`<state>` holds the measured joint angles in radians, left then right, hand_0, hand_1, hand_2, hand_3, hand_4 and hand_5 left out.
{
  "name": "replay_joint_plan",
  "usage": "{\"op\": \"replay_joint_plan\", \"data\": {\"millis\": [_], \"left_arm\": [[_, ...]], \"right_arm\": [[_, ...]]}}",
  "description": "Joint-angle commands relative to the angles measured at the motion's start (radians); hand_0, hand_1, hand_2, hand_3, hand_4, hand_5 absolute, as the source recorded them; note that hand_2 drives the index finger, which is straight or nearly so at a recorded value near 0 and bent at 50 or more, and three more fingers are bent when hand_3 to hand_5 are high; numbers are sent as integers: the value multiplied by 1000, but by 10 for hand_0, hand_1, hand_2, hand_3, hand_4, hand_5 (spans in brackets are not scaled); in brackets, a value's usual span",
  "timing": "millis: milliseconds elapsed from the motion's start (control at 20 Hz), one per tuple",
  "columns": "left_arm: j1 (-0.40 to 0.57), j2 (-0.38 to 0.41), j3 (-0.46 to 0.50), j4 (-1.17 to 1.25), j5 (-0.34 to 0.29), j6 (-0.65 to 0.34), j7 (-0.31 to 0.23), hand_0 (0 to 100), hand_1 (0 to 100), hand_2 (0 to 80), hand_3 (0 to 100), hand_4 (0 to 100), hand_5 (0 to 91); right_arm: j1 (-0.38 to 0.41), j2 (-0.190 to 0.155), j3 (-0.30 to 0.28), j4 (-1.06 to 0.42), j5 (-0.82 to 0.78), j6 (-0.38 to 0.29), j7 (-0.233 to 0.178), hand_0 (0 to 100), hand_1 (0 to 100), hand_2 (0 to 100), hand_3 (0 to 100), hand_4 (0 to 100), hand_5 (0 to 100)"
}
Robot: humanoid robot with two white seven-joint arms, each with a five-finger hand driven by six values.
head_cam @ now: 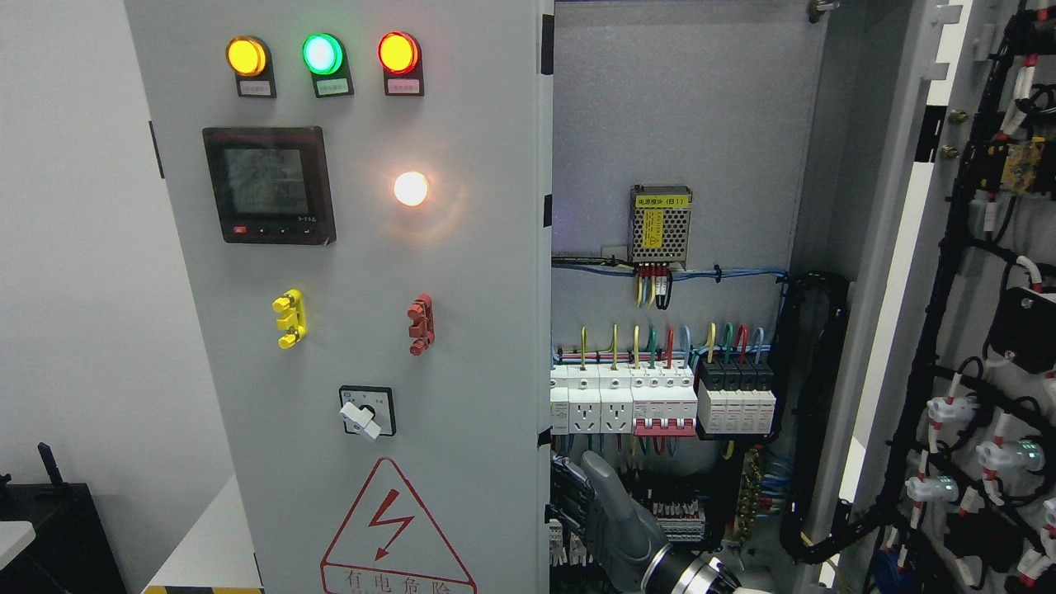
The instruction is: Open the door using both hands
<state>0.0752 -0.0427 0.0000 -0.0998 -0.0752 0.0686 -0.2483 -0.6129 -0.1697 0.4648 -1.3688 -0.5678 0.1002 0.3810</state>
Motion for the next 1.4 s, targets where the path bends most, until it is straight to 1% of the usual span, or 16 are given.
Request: {"op": "replay_joint_plan", "data": {"millis": [0,100,200,701,751,852,902,1353], "left_arm": [[0,0,31,0,0,0,0,0,0,0,0,30,0],[0,0,31,0,0,0,0,0,0,0,0,30,0],[0,0,31,0,0,0,0,0,0,0,0,30,0],[0,0,31,0,0,0,0,0,0,0,0,30,0],[0,0,31,0,0,0,0,0,0,0,0,30,0],[0,1,31,0,0,0,0,0,0,0,0,30,0],[0,0,31,0,0,0,0,0,0,0,0,30,0],[0,0,31,0,0,0,0,0,0,0,0,30,0]], "right_arm": [[2,3,8,-19,-3,-1,19,0,0,0,0,0,0],[5,6,9,-27,-23,-1,22,0,0,0,0,0,0],[5,7,24,-27,-46,-1,22,0,0,0,0,0,0],[5,13,46,-36,-46,-5,29,0,0,0,0,0,0],[4,13,44,-36,-46,-5,39,0,0,0,0,0,0],[8,13,46,-45,-46,-4,74,0,0,0,0,0,0],[8,13,49,-52,-46,-2,79,0,0,0,0,0,0],[10,15,74,-95,-90,-2,82,0,0,0,0,0,0]]}}
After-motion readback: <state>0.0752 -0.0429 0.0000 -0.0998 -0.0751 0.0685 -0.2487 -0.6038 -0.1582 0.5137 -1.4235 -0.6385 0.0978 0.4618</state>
